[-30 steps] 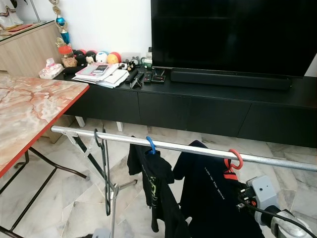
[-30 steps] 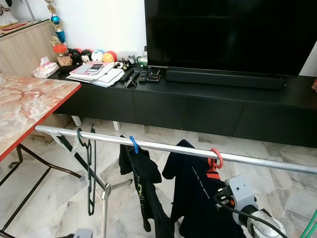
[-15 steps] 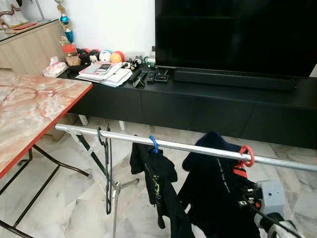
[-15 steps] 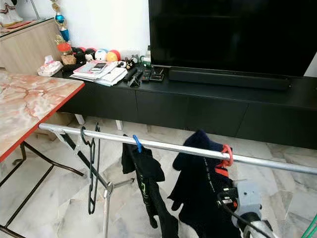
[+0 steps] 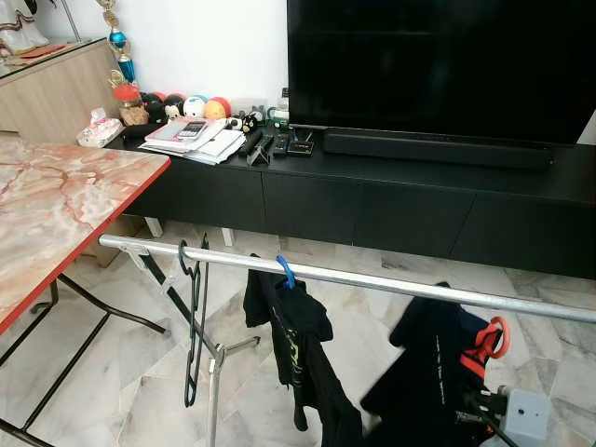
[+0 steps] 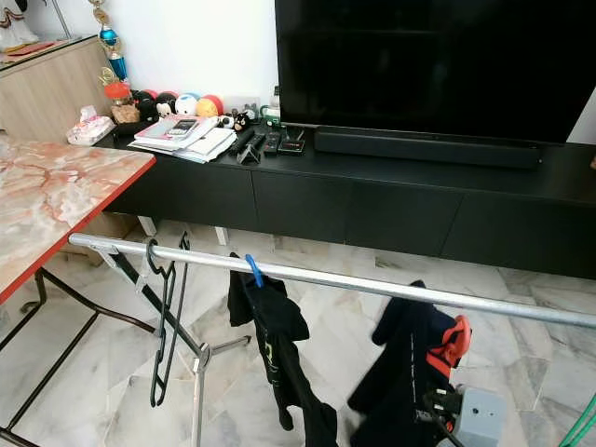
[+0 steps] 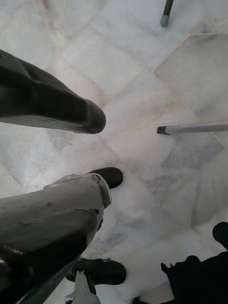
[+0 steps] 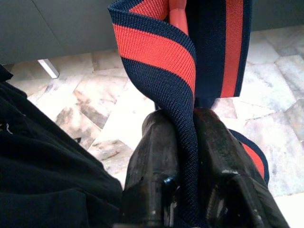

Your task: Hang hanger

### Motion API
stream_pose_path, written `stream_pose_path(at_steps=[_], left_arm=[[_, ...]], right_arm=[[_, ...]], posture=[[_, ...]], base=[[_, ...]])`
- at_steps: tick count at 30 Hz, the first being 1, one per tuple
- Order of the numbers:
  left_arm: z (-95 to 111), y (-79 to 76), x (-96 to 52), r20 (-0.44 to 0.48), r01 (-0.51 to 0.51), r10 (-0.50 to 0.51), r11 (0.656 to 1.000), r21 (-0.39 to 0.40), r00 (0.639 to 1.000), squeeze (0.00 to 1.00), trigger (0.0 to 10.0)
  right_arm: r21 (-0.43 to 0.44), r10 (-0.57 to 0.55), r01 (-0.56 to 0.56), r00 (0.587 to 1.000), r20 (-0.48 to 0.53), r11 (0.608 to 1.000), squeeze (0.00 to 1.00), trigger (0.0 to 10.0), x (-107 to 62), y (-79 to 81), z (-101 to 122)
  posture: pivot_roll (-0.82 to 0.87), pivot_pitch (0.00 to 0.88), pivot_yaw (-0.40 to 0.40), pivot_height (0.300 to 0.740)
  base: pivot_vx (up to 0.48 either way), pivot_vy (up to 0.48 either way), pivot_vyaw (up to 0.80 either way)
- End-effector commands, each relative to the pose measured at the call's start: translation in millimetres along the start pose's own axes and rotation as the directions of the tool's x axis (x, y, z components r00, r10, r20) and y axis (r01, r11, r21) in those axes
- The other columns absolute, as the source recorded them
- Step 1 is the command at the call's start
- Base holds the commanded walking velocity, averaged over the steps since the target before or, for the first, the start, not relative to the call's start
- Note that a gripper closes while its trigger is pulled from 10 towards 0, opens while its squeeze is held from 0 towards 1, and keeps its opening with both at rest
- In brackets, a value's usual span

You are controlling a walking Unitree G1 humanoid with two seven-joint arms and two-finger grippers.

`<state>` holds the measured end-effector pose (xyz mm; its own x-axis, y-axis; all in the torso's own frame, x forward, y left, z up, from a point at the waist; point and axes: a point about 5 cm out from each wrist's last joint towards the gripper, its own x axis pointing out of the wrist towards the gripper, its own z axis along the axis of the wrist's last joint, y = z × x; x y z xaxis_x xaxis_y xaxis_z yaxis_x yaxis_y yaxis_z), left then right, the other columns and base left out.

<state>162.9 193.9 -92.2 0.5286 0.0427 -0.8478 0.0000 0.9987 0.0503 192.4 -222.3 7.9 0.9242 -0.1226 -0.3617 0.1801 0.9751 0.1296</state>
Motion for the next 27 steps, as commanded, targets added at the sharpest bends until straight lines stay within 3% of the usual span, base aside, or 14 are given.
stream_pose_path(at_steps=[1,3,9,10,11,15,17,22,24,27], left_arm=[[-2.3,1.4,-0.4,-0.008,-0.009,0.009,1.000,0.015,1.000,0.00,10.0],[-2.6,1.1,-0.4,-0.009,-0.009,0.009,1.000,0.013,1.000,0.00,10.0],[-2.2,2.2,-0.3,-0.015,-0.008,0.008,1.000,0.019,1.000,0.00,10.0],[-1.8,2.6,-0.3,-0.014,-0.008,0.008,1.000,0.020,1.000,0.00,10.0],[-1.0,3.2,-0.2,-0.013,-0.009,0.009,1.000,0.021,1.000,0.00,10.0],[-0.7,5.0,-0.3,-0.011,-0.017,0.017,1.000,0.009,1.000,0.00,10.0],[-0.9,4.8,-0.3,-0.010,-0.018,0.018,1.000,0.005,1.000,0.00,10.0],[-2.3,3.7,-0.5,-0.012,-0.015,0.015,1.000,-0.002,1.000,0.00,10.0],[-2.7,3.4,-0.6,-0.012,-0.014,0.014,1.000,-0.004,1.000,0.00,10.0],[-3.9,3.4,-0.8,-0.014,-0.014,0.014,1.000,-0.012,1.000,0.00,10.0]], right_arm=[[0.003,-0.009,0.009,0.999,0.053,1.000,0.00,0.0,2.7,-1.5,7.4],[0.004,-0.015,0.014,0.997,0.074,1.000,0.00,0.0,2.9,-2.2,6.1],[0.004,-0.012,0.012,0.999,-0.034,1.000,0.00,0.0,6.4,0.0,-21.5],[0.000,-0.001,0.001,0.999,-0.051,1.000,0.00,3.6,8.0,1.8,-26.0],[0.002,0.008,-0.008,0.996,-0.090,1.000,0.00,10.0,12.0,4.1,-34.6],[-0.047,0.013,-0.021,0.985,-0.173,0.999,0.00,10.0,20.6,6.6,-49.1],[-0.083,0.014,-0.038,0.962,-0.273,0.996,0.00,10.0,24.8,5.9,-61.6],[-0.160,-0.028,-0.039,0.916,-0.399,0.986,0.00,10.0,18.7,-1.0,-79.2],[-0.183,-0.057,-0.020,0.910,-0.410,0.983,0.00,10.0,17.6,-4.3,-81.2],[-0.118,-0.096,0.055,0.924,-0.369,0.991,0.00,10.0,17.7,-6.8,-79.6]], posture=[[-0.05,0.012,0.022,0.740],[-0.05,0.011,0.026,0.740],[-0.06,0.008,0.037,0.740],[-0.06,0.008,0.037,0.740],[-0.06,0.008,0.037,0.740],[-0.06,0.002,0.047,0.740],[-0.06,0.000,0.048,0.740],[-0.04,0.000,0.039,0.740],[-0.03,0.000,0.037,0.740],[-0.03,0.000,0.037,0.740]], base=[[0.000,0.000,0.00],[0.000,0.000,0.00],[0.000,0.000,0.00],[0.000,0.000,0.00],[0.000,0.000,0.00],[0.000,0.000,0.00],[0.000,0.000,0.00],[-0.108,0.000,0.00],[-0.277,0.000,0.00],[-0.287,0.000,0.00]])
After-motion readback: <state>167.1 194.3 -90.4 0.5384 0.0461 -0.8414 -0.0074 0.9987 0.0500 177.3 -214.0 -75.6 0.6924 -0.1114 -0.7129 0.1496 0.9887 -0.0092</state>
